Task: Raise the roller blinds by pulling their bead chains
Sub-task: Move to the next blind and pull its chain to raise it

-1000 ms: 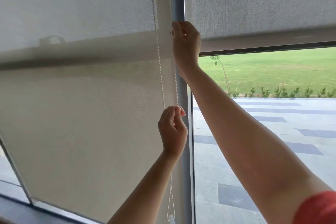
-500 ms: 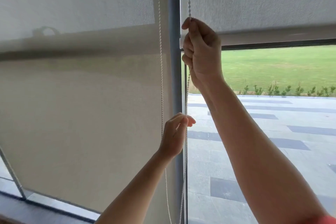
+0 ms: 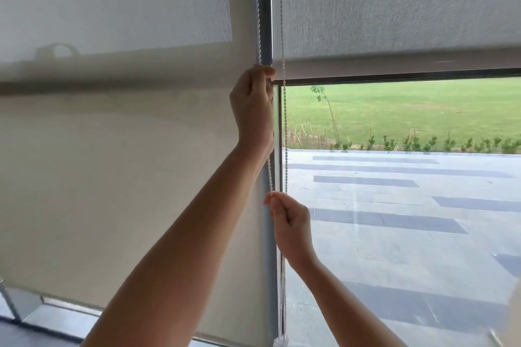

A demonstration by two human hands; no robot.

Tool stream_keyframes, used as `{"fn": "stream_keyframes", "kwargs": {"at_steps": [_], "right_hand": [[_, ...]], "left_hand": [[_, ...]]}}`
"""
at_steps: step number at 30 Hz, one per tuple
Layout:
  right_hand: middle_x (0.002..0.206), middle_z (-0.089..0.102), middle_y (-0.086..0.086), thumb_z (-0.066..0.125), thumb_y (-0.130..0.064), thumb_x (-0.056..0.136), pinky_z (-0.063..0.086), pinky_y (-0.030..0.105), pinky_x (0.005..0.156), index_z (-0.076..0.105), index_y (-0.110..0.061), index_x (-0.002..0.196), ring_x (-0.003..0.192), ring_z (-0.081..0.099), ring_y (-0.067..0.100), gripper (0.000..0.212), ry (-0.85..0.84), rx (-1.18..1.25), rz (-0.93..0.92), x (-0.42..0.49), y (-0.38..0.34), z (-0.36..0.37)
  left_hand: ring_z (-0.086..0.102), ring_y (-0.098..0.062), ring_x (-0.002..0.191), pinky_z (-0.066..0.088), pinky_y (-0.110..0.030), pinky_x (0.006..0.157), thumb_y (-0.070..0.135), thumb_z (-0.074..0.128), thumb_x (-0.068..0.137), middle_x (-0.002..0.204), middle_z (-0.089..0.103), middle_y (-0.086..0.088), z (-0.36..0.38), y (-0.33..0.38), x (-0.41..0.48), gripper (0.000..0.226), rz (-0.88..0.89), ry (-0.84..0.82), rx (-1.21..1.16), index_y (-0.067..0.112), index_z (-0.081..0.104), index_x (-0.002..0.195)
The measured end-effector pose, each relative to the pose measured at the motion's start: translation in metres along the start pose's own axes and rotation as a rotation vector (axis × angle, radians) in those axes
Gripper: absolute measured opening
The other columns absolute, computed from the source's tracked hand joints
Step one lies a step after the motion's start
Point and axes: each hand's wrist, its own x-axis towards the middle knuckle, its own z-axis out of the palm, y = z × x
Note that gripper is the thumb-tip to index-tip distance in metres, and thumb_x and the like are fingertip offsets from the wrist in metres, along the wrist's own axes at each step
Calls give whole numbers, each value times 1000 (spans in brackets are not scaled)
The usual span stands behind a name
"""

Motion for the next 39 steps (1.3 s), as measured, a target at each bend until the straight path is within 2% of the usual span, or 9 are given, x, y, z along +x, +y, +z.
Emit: {"fn": "stream_keyframes", "kwargs": {"at_steps": [5, 10, 18, 21, 24, 29, 32, 35, 39], "right_hand": [[56, 52, -6, 48, -1, 96, 39, 19, 50, 70, -6, 82, 47, 44, 3, 26, -218, -216, 147, 19, 24, -14], [109, 70, 13, 42, -10, 101, 55, 34, 86, 60, 0, 122, 98, 67, 20, 30, -355, -10, 304, 97, -24, -29], [82, 73, 14, 31, -12, 104, 56, 30, 57, 57, 6, 113, 66, 70, 21, 32, -371, 614, 21, 218, -195, 10], [66, 60, 9, 34, 0, 100, 35, 20, 38, 55, 9, 115, 45, 47, 10, 28, -199, 621, -77, 229, -221, 18], [55, 37, -1, 35, 3, 99, 17, 16, 33, 61, -1, 102, 37, 25, 4, 27, -72, 513, -127, 216, -206, 17], [54, 35, -4, 39, 0, 99, 18, 13, 34, 59, -13, 85, 36, 23, 1, 28, -25, 367, -113, 178, -154, 19], [49, 34, -9, 40, 1, 98, 18, 11, 34, 60, -14, 81, 37, 21, 1, 29, -9, 367, -60, 161, -122, 16], [47, 35, -14, 38, 3, 97, 21, 13, 35, 60, -15, 78, 39, 24, 1, 34, 12, 277, -81, 145, -93, 11], [49, 48, -13, 40, 8, 94, 33, 8, 46, 64, -12, 80, 44, 40, -2, 34, 69, 107, -124, 118, -59, 7]], "left_hand": [[32, -1, 44, 27, -18, 47, 5, 40, 100, 49, 38, 14, -21, -31, -26, 37, 120, 106, 192, 18, 56, 70], [41, -2, 46, 34, -14, 50, 4, 39, 100, 53, 43, 13, -37, -52, -50, 35, 188, 105, 307, 17, 54, 70], [32, -4, 49, 28, -21, 50, -4, 40, 98, 55, 40, 11, -37, -100, -120, 38, 0, 19, 354, 16, 49, 67], [34, -3, 52, 30, -21, 53, -5, 40, 98, 57, 42, 11, -43, -116, -143, 40, -59, 1, 366, 18, 47, 66], [31, -3, 50, 28, -21, 51, -2, 41, 99, 52, 39, 13, -57, -129, -161, 39, -137, -52, 377, 17, 49, 65], [37, -9, 43, 34, -27, 47, 10, 41, 95, 47, 42, 8, -98, -156, -180, 29, -357, -306, 437, 14, 63, 77], [66, -16, 75, 53, -41, 79, 29, 33, 89, 79, 71, -4, -109, -153, -162, 40, -473, -497, 512, 11, 67, 102], [67, -16, 97, 49, -38, 89, 37, 29, 87, 104, 73, -9, -99, -132, -119, 53, -440, -434, 518, 12, 60, 121], [68, -28, 96, 53, -37, 81, 36, 31, 99, 100, 70, -11, -64, -85, -43, 44, -243, -280, 398, 8, 59, 118]]}}
